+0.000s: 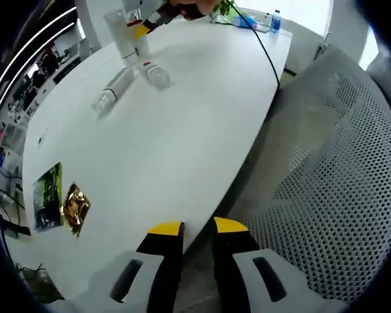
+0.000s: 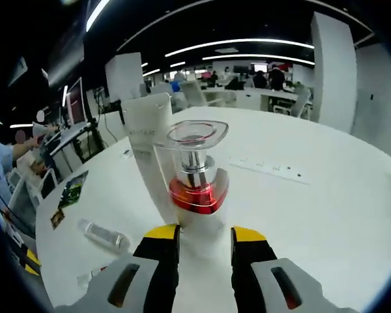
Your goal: Arrange the skincare products in the storage area until every visible bottle or jar stands upright without overlapping.
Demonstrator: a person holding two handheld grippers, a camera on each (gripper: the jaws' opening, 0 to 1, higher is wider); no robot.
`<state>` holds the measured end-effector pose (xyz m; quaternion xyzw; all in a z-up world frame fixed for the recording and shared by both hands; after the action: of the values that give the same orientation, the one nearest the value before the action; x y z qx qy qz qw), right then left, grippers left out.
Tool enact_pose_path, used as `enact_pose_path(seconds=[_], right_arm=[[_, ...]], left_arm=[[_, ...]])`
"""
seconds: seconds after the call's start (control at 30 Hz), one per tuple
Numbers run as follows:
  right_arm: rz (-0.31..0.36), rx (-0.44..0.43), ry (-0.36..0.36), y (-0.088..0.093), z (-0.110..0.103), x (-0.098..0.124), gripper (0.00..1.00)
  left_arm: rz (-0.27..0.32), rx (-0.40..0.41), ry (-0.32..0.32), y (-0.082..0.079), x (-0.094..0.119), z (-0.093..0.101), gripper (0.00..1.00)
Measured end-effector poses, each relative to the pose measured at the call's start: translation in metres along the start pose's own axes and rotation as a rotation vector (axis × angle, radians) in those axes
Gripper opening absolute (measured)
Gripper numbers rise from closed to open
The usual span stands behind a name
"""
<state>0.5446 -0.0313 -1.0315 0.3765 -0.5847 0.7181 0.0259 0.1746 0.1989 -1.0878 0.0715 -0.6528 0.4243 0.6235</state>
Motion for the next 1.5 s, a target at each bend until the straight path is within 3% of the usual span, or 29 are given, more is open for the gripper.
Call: enact_pose_path(seconds=[0.2, 0.27, 0.47, 0.6, 0.77, 0.83, 1.03, 1.07, 1.2, 1.37, 1.5], right_arm=[[-0.053, -0.060, 0.004, 0.020, -0.006, 0.014, 0.31], [-0.096, -0.123, -0.023, 0.029, -0.016, 0.021, 0.31], [-0.119, -0.106, -0.086, 0.050, -0.046, 0.040, 0.35], [-0.162, -0.063, -0.158, 0.058, -0.054, 0.044, 0.37], [-0.176, 0.047, -0.216, 0.051, -0.064, 0.048, 0.39], [-0.160, 0.123, -0.285, 0.043, -0.074, 0.051, 0.36], [-0.238, 0.366, -0.365, 0.037, -0.093, 0.052, 0.44], [-0.213, 0.379, -0.370, 0.033, -0.099, 0.052, 0.45], [-0.221, 0.367, -0.373, 0.030, -0.112, 0.059, 0.45], [-0.214, 0.486, -0.377, 0.030, -0.119, 0.072, 0.45], [-0.195, 0.523, -0.323, 0.017, -0.117, 0.088, 0.45]], left_arm=[[-0.001, -0.004, -0.005, 0.000, 0.000, 0.000, 0.12], [-0.004, -0.004, -0.009, 0.000, 0.000, -0.001, 0.13], [-0.001, -0.010, -0.021, 0.000, 0.001, -0.002, 0.13], [0.001, -0.019, -0.033, -0.001, 0.002, -0.003, 0.13], [0.009, -0.021, -0.061, -0.002, 0.004, -0.006, 0.12], [0.013, -0.022, -0.070, -0.003, 0.006, -0.007, 0.12], [0.022, -0.024, -0.103, -0.003, 0.009, -0.010, 0.12], [0.024, -0.023, -0.108, -0.004, 0.010, -0.010, 0.12], [0.036, -0.021, -0.122, -0.005, 0.012, -0.012, 0.12], [0.045, -0.026, -0.119, -0.006, 0.012, -0.011, 0.12], [0.027, -0.037, -0.100, -0.004, 0.010, -0.009, 0.13]])
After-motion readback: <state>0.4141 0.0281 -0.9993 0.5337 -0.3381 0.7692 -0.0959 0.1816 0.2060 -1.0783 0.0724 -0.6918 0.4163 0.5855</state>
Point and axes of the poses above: the point that each gripper's makers call its tool centre point, and the gripper's own axes: x roughly backward along the fingers, z roughly to its right, y roughly out of its underside, the point moved 6 cm from there along x, roughly backward along the fingers, and after that the axes turned 12 degrees about y, right-handed, at the moved point
